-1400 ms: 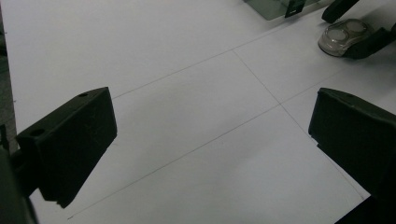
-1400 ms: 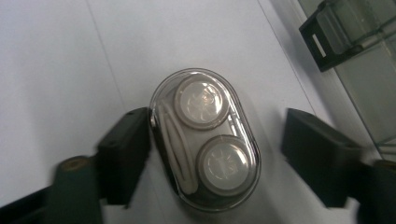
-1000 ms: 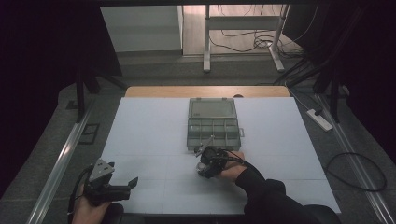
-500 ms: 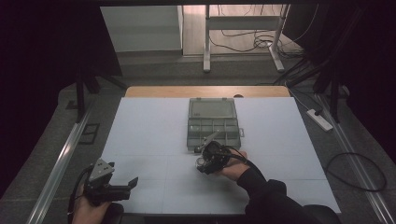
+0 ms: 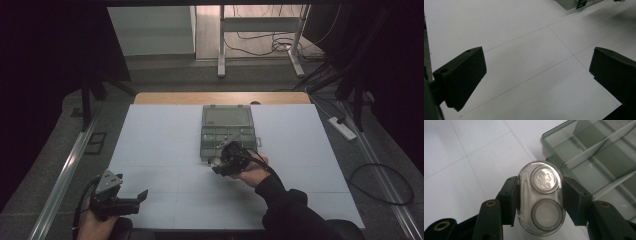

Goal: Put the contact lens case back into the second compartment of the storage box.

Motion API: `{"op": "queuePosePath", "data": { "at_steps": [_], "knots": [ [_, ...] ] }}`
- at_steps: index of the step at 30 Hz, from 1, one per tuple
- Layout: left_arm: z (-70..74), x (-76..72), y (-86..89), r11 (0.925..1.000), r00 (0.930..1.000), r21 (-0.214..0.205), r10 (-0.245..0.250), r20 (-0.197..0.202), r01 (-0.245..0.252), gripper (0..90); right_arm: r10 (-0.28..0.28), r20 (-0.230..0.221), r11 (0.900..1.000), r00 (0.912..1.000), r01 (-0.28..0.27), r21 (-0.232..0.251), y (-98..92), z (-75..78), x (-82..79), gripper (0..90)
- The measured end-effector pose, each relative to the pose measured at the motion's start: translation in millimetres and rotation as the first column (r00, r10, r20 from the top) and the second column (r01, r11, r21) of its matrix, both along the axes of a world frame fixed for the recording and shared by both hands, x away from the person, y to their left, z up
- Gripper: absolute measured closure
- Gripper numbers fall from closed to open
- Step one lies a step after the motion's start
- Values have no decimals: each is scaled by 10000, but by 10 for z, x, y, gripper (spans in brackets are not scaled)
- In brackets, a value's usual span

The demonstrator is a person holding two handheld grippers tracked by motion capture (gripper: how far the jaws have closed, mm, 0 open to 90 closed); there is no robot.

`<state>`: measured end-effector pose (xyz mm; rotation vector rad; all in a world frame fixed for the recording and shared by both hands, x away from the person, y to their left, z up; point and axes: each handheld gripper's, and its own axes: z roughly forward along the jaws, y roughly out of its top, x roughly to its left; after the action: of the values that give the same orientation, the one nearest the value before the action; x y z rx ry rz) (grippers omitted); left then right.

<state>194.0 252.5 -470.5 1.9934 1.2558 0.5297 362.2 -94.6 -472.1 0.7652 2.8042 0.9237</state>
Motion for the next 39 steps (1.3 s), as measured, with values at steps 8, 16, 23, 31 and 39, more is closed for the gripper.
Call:
{"op": "queuePosePath", "data": {
  "at_steps": [8,16,23,31,39],
  "knots": [
    [-1,2,3,10000,10000,-27,15,1,-15,9,-470,153,9985,9988,466,272,12,59,131,490],
    [-1,3,3,10000,10000,-34,21,-2,-21,9,-938,147,9948,9955,931,413,9,95,277,490],
    [0,3,5,10000,10000,-47,23,-2,-23,9,-1383,227,9898,9901,1374,391,43,120,419,490],
    [0,3,9,10000,10000,-73,26,-4,-26,9,-1841,332,9825,9823,1830,342,76,87,559,490],
    [-1,5,11,9999,10000,-111,23,-6,-23,9,-2654,355,9637,9635,2640,402,96,85,754,490]
  ]
}}
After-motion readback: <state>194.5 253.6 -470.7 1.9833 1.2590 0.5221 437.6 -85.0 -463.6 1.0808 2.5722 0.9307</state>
